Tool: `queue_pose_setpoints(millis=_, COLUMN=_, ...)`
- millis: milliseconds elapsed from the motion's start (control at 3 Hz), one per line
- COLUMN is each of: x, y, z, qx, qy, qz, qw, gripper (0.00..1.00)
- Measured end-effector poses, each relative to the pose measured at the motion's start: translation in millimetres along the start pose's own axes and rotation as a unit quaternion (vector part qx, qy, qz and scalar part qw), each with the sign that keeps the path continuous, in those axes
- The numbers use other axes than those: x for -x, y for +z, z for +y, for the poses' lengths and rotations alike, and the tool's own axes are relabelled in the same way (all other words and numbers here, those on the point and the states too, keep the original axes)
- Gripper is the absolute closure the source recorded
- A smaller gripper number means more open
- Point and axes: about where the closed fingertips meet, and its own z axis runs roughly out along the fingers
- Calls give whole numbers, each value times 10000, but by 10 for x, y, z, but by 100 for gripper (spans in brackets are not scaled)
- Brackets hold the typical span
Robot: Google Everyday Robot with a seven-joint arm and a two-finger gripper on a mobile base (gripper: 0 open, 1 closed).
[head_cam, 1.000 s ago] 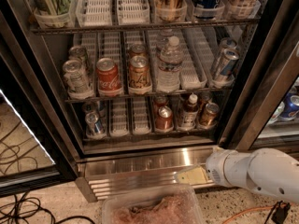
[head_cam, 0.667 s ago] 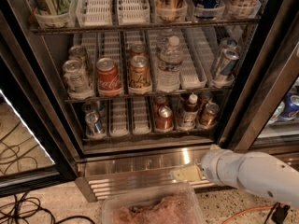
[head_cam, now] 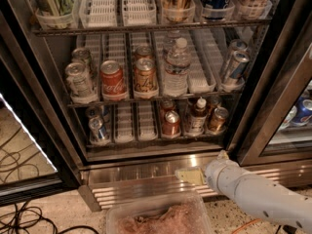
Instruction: Pick blue plastic bottle from bottom shelf of fridge
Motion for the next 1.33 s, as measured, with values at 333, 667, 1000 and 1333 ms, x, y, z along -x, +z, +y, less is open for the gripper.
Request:
queue_pose_setpoints(millis=333, x=-10, y=112, z=-80, qx=-275, qy=200, qz=-424, qw=9985, gripper=0)
queue_pose_setpoints(millis=667, x=-25, y=166, z=-135, qx=-452, qy=321, qz=-701, qw=9960, gripper=0)
queue_pose_setpoints(millis=1000, x=-25, y=166, z=-135, qx=-452, qy=321, qz=-701, qw=9960, gripper=0)
queue_pose_setpoints(millis=1333, x=-69, y=278, z=-173, qx=-446, qy=375, qz=-762, qw=9954, gripper=0)
